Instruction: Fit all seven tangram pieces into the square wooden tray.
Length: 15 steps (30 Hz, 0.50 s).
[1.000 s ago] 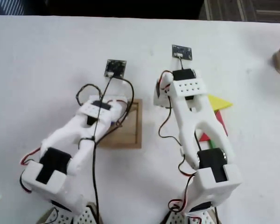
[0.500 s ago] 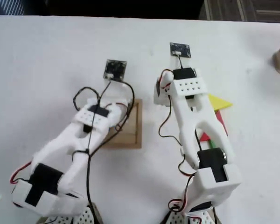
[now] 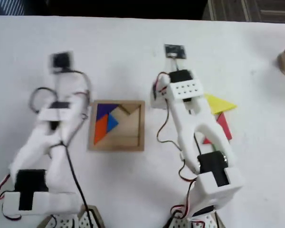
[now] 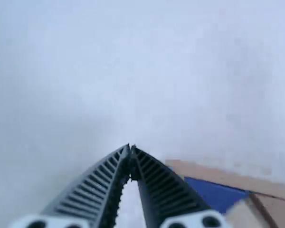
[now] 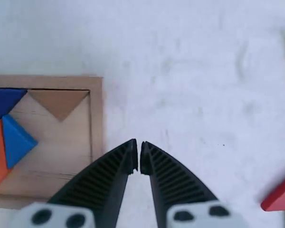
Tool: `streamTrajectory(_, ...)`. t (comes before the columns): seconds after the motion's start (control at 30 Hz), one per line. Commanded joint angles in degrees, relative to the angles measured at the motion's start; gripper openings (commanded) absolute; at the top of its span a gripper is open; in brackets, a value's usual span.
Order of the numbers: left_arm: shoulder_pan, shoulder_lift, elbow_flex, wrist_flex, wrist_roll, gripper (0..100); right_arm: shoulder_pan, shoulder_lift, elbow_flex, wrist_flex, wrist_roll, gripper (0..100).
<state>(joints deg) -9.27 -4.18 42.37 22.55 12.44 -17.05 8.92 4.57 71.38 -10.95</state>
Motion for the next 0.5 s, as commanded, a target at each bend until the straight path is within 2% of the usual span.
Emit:
streamTrajectory(0.0, -5.1, -2.4, -3.3, -2.5, 0.5, 2, -6.9, -0.6, 1.5, -3.6, 0.3, 1.8)
streamTrajectory(0.17, -5.7, -0.2, -3.3, -5.2, 0.5, 2, -14.7, 2.6, 5.6, -15.8, 0.2, 1.8)
streamTrajectory(0.47, -7.5, 7.7, -10.4, -4.6, 0.5, 2, -19.3, 8.9, 5.6, -25.1, 0.6, 2.1)
